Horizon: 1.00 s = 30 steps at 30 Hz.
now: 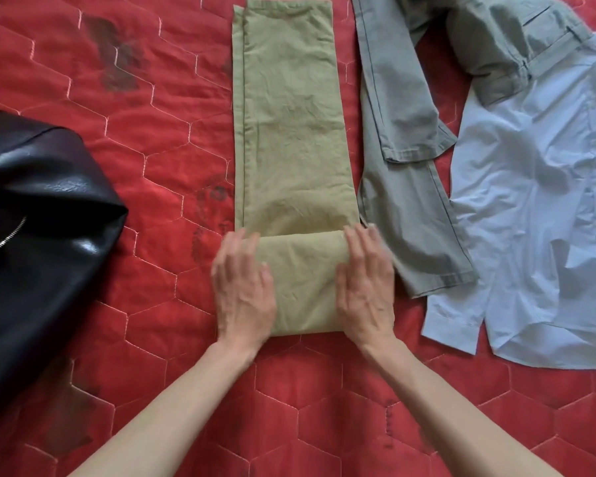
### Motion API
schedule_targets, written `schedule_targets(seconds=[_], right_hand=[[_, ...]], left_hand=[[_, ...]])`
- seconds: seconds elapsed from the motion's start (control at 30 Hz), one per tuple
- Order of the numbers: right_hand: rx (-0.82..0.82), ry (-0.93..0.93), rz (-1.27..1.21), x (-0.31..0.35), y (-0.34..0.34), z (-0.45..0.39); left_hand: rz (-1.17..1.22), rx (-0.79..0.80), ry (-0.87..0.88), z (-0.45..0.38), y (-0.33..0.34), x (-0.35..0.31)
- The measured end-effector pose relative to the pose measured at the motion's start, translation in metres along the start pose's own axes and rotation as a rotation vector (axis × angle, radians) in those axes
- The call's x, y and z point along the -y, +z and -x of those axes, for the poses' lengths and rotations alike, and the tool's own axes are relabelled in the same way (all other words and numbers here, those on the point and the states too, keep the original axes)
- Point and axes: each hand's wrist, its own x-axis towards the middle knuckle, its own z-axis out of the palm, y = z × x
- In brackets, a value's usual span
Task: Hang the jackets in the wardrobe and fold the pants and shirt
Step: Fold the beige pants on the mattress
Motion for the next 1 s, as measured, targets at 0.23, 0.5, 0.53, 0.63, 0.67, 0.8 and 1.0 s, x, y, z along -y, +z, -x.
schedule_targets(seconds=[0.23, 0.5, 0.53, 0.63, 0.67, 0.8, 1.0], right_hand=[[0.291, -0.154, 0.21, -0.015, 0.022, 0.005], [0.211, 0.065, 0.105, -0.031, 0.031, 0.024], [0.217, 0.061, 0.094, -0.032, 0.031, 0.023], [0.217, 0.06, 0.087, -0.032, 0.033, 0.023], [0.215, 0.061, 0.085, -0.032, 0.033, 0.023], [0.254, 0.027, 0.106, -0.034, 0.029, 0.023], [0.391, -0.185, 0.142, -0.053, 0.012, 0.023]], left_hand=[[-0.313, 0.305, 0.396, 0.012, 0.035, 0.013], [-0.268, 0.278, 0.42, 0.01, 0.042, 0.023], [-0.237, 0.283, 0.423, 0.009, 0.041, 0.024], [-0.068, 0.309, 0.476, 0.005, 0.038, 0.036], [-0.036, 0.336, 0.511, 0.004, 0.035, 0.042], [-0.121, 0.444, 0.688, -0.003, 0.015, 0.067], [-0.341, 0.562, 0.815, -0.003, -0.016, 0.066]])
